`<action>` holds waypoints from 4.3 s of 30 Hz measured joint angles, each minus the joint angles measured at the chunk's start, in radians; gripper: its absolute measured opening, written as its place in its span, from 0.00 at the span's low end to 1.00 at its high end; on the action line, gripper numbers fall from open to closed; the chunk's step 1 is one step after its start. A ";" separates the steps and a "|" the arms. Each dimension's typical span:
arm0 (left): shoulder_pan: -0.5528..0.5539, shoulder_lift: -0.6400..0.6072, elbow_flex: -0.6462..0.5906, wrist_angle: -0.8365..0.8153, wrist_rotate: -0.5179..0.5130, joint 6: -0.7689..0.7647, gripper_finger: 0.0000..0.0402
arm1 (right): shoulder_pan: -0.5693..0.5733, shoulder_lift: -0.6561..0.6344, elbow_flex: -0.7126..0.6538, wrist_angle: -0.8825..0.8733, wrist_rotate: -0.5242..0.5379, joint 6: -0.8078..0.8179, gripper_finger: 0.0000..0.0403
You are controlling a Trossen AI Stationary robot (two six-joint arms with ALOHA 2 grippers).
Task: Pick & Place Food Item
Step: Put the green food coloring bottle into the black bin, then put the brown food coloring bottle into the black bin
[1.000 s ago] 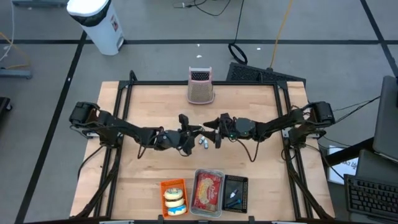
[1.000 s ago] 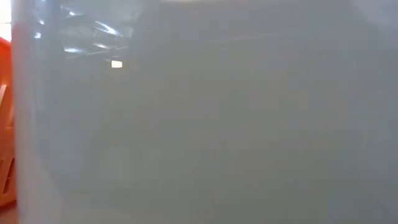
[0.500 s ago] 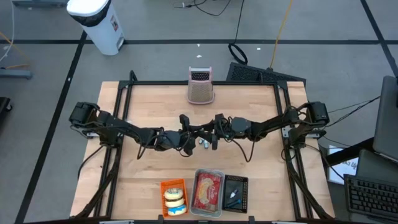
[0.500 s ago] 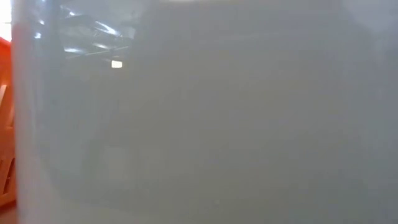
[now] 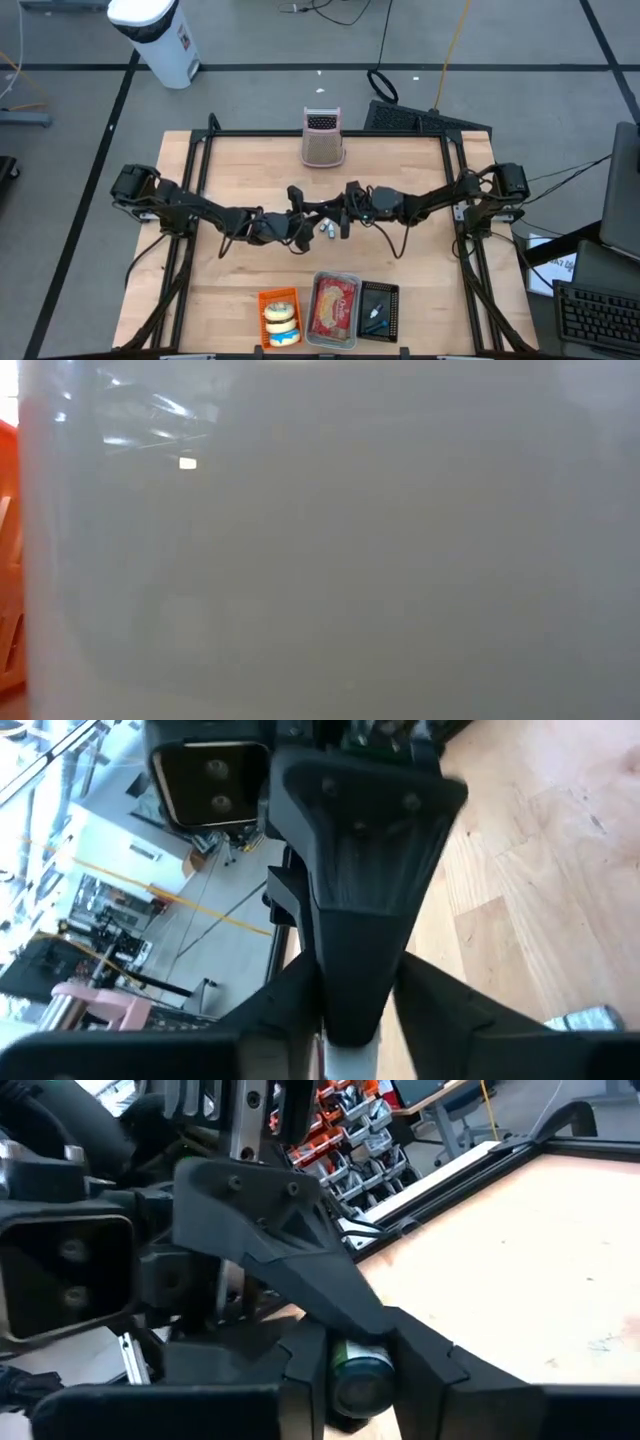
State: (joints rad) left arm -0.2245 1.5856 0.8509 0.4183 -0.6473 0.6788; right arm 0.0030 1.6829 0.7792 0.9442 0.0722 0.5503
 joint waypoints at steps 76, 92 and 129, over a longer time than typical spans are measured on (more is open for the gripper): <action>0.140 0.316 0.001 -0.145 0.333 -1.134 0.71 | 0.519 -0.235 0.000 -0.898 -0.103 -0.049 0.53; 0.176 0.326 0.000 -0.136 0.310 -0.996 0.51 | 0.466 -0.234 0.000 -0.911 -0.103 -0.066 0.51; 0.021 -0.028 0.000 -0.155 0.015 -0.116 0.16 | 0.081 -0.176 -0.052 -0.290 0.159 -0.039 0.50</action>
State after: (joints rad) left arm -0.2032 1.5571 0.8505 0.2630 -0.6319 0.5628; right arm 0.0841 1.5065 0.7275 0.6539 0.2308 0.5113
